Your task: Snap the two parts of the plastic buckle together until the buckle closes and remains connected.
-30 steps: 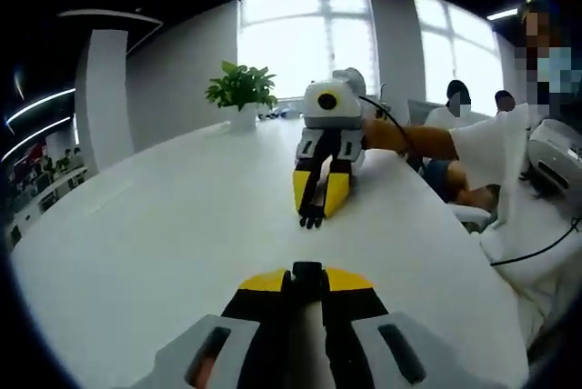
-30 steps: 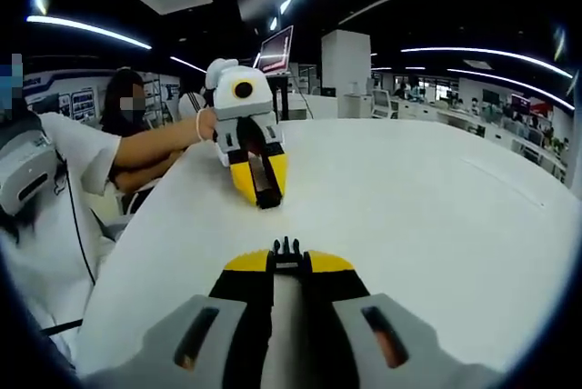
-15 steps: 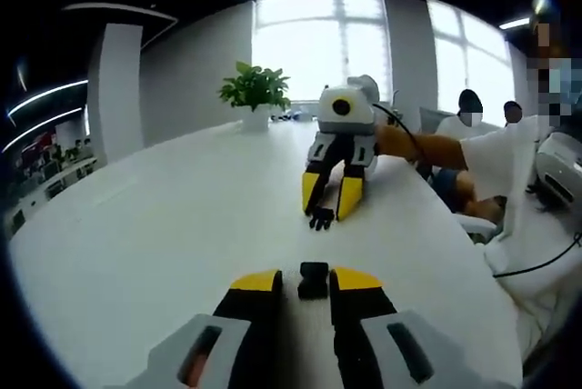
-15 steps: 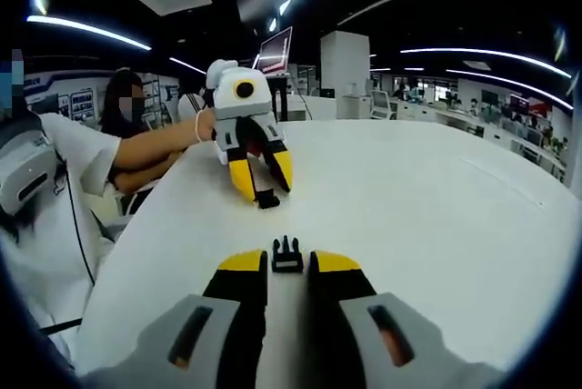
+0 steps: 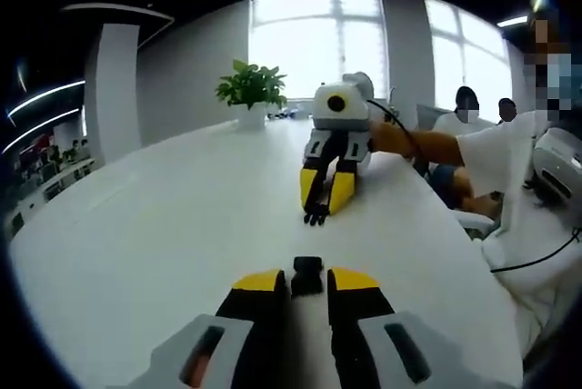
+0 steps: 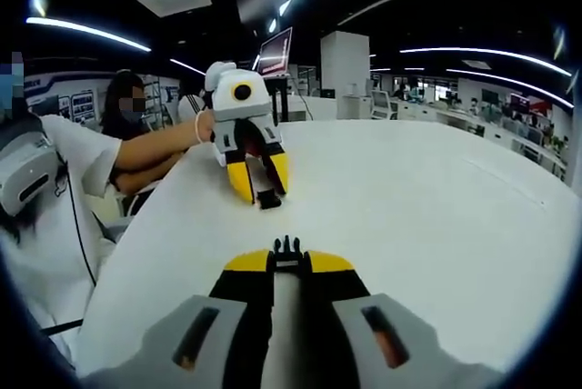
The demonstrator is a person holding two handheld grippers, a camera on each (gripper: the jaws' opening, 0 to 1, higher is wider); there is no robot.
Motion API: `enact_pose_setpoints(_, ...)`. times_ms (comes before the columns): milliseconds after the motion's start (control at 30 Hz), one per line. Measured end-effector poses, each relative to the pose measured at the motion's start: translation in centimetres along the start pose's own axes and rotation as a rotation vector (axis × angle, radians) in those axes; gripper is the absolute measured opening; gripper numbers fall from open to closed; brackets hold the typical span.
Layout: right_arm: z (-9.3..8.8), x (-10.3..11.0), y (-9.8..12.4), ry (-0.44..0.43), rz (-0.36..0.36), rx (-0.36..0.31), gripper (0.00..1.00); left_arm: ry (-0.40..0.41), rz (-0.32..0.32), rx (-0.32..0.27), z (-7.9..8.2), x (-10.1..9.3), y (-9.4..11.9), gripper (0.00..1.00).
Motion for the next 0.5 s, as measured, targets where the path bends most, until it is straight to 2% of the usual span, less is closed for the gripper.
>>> enact_pose_setpoints(67, 0.03, 0.11, -0.03, 0.002, -0.002, 0.001, 0.12, -0.012, 0.000, -0.002, 0.05, -0.04, -0.05, 0.12)
enact_pose_setpoints(500, 0.56, 0.71, -0.41, 0.004, 0.018, -0.030, 0.11, -0.001, -0.035, -0.020, 0.40, -0.47, 0.13, 0.12)
Point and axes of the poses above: the point that each gripper's makers call its tool centre point, and the gripper's own axes: y roughly backward along the fingers, x roughly to its left, z roughly out of its top, the point moved 7 cm from there along y, roughly backward along the fingers, and after that the axes turned 8 degrees about x, right-handed, at the moved point
